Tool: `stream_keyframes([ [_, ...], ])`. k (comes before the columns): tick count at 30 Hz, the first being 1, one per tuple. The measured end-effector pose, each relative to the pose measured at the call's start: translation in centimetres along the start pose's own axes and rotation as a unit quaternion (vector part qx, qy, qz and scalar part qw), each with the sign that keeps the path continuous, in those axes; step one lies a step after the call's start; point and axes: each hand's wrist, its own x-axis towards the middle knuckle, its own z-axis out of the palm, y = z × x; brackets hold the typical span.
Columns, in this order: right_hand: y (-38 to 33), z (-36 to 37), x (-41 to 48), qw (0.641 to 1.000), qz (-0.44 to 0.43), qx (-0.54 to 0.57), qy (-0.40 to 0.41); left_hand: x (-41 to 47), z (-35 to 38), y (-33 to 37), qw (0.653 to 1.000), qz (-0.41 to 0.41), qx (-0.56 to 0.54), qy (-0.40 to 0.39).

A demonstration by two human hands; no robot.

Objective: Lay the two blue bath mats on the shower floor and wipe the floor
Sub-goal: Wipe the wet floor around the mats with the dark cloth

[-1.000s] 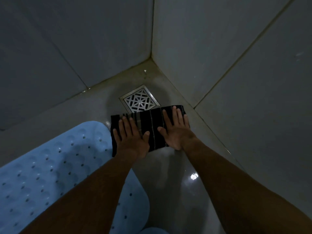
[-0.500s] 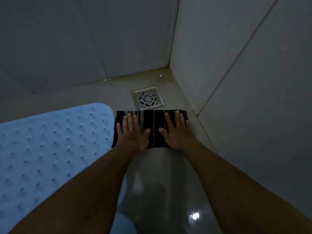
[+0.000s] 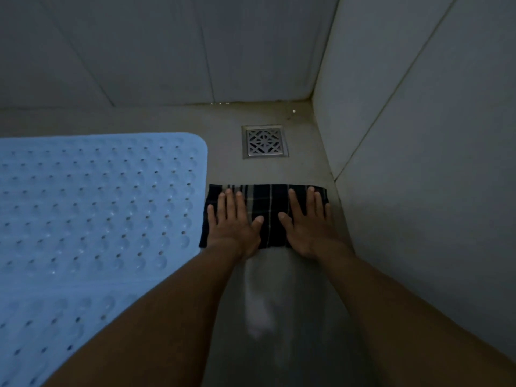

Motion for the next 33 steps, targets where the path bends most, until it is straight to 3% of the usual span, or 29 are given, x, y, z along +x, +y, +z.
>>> stream_keyframes([
  [15,-0.9,1.1,-0.6,1.000,0.008,-0.002,0.023,-1.7,1.7,-0.9,0.999,0.013,-0.007,0.045],
  [33,-1.2,6.4,-16.1,0.996,0.059,0.025,-0.058,-14.6,7.4,-1.9,0.999,0.043,-0.015,0.009],
])
